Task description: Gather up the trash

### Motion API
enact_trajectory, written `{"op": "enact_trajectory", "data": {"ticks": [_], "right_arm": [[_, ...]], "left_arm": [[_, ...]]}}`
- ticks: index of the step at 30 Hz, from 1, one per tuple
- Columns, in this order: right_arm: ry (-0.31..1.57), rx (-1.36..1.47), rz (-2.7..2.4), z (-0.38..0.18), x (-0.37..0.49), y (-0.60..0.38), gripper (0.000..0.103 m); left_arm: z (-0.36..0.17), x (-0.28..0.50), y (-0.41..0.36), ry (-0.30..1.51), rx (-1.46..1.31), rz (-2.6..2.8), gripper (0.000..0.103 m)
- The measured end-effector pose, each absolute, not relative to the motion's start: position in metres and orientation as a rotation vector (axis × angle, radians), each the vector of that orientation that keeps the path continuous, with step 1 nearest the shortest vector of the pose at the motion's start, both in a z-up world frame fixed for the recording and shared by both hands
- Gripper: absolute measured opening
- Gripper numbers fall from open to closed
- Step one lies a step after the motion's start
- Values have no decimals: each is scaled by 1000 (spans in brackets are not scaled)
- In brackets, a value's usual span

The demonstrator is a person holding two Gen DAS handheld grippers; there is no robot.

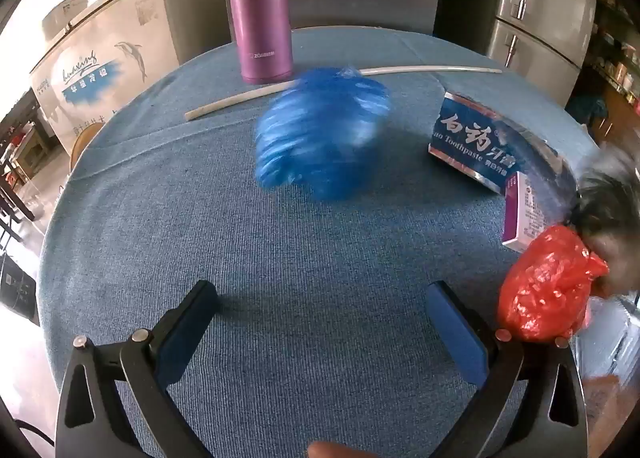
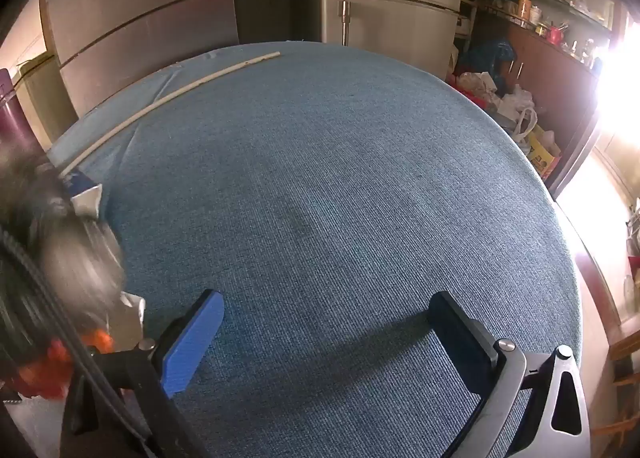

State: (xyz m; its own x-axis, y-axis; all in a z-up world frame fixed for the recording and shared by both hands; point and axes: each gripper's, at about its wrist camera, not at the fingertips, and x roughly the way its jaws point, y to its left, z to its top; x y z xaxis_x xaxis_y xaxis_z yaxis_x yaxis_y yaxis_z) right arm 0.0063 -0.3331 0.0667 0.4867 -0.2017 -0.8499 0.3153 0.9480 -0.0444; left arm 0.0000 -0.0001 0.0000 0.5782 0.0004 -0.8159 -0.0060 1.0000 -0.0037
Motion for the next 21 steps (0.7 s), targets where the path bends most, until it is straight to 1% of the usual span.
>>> {"op": "enact_trajectory", "data": {"ticks": [21], "right_arm": [[1016,124,-315,66,7,-333,103]], "left_arm": [[-1,1,2,954,-8,4,103]]}}
